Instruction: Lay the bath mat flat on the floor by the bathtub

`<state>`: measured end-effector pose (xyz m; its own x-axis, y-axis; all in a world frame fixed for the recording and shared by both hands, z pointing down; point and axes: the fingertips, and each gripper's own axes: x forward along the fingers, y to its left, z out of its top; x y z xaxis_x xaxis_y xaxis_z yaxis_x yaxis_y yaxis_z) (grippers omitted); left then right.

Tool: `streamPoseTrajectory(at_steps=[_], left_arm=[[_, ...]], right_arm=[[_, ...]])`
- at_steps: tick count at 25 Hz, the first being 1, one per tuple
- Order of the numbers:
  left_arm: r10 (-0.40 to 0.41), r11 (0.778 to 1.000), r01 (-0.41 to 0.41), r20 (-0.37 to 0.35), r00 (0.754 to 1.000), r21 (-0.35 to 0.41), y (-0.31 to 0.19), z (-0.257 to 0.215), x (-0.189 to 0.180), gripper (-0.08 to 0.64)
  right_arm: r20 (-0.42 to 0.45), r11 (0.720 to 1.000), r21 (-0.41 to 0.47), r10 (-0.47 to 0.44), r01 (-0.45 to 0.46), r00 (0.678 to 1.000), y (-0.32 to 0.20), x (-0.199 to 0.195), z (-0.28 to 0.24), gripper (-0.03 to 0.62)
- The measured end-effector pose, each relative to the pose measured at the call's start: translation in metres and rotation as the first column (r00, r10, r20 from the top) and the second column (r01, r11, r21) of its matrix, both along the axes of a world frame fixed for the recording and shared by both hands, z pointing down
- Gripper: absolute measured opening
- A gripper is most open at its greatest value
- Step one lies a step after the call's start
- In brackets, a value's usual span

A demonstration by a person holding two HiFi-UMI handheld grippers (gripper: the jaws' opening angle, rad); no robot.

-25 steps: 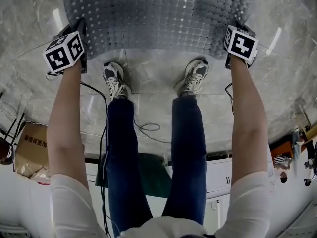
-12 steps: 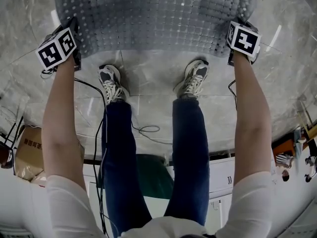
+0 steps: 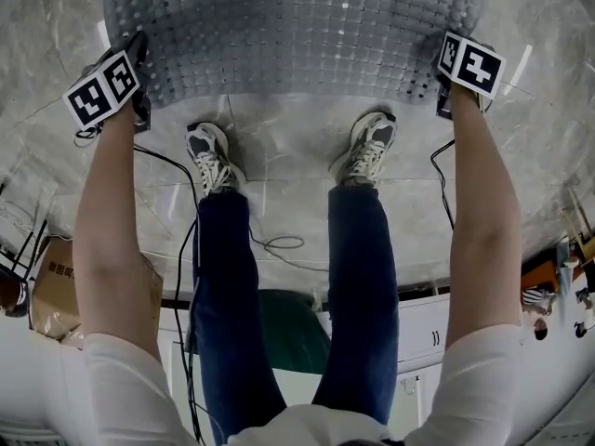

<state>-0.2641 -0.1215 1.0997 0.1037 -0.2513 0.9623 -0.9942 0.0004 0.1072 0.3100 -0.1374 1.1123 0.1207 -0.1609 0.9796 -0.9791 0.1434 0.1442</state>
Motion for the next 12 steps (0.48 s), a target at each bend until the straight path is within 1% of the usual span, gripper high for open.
streamPoseTrajectory(at_steps=[3, 5, 7, 9, 12], left_arm=[[0.001, 1.000, -0.001, 0.001, 1.000, 0.002, 0.000, 0.000, -0.002, 0.137], [0.009, 1.000, -0.009, -0.011, 1.000, 0.003, 0.000, 0.000, -0.001, 0.152], [0.026, 1.000, -0.026, -0.021, 0.999, -0.001, 0.003, 0.001, 0.000, 0.218], [0.034, 0.999, -0.035, -0.022, 0.999, -0.008, 0.006, 0.001, 0.000, 0.241], [0.022, 1.000, -0.022, -0.017, 1.000, -0.019, 0.012, 0.001, -0.004, 0.267]], right_arm=[[0.003, 0.999, 0.002, 0.044, -0.044, 0.999, 0.000, 0.005, 0.000, 0.099], [-0.009, 0.998, 0.005, 0.069, -0.069, 0.998, 0.000, 0.012, -0.001, 0.139], [-0.039, 0.997, 0.003, 0.074, -0.074, 0.997, 0.001, 0.020, -0.004, 0.186], [-0.068, 0.998, -0.012, 0.066, -0.067, 0.995, 0.004, 0.025, -0.006, 0.190], [-0.081, 0.997, -0.019, 0.072, -0.074, 0.994, 0.012, 0.029, -0.008, 0.190]])
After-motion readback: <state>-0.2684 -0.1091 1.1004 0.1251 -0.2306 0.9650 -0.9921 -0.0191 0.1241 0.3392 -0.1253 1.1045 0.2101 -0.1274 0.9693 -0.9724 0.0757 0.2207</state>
